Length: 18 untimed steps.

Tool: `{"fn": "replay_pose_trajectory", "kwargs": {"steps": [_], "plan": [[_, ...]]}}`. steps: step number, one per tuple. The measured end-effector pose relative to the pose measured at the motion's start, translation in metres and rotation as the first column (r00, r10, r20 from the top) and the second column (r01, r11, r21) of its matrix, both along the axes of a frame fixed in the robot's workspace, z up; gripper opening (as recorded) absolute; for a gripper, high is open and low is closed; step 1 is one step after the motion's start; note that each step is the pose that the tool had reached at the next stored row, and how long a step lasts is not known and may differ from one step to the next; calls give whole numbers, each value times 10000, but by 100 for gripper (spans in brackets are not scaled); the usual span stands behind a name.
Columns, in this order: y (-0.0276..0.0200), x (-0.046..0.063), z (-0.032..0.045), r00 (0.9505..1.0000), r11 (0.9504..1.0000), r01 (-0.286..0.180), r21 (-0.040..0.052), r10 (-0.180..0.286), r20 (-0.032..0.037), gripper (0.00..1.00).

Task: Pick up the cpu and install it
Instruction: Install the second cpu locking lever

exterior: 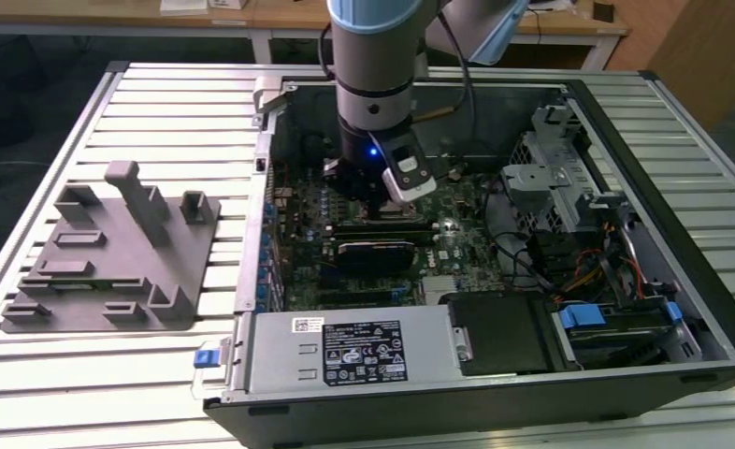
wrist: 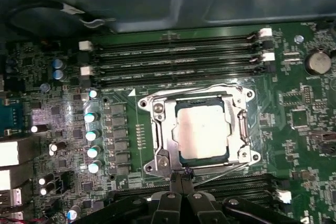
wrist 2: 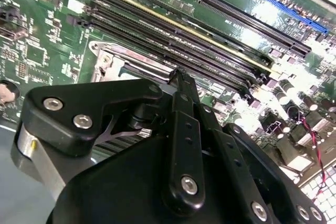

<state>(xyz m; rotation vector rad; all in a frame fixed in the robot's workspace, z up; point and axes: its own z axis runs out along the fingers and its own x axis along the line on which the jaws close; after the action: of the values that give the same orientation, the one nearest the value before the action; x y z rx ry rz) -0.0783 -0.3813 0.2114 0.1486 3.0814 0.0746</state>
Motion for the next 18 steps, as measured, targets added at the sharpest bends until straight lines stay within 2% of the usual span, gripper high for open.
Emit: {"fn": "replay_pose_trajectory", "kwargs": {"steps": [7,15,18], "plan": [[-27,-61,-44,9997,9989,-226,413,225,6,11],[-33,-70,-41,9997,9988,-261,421,261,4,11],[-32,-69,16,9997,9988,-261,425,261,7,11]]}}
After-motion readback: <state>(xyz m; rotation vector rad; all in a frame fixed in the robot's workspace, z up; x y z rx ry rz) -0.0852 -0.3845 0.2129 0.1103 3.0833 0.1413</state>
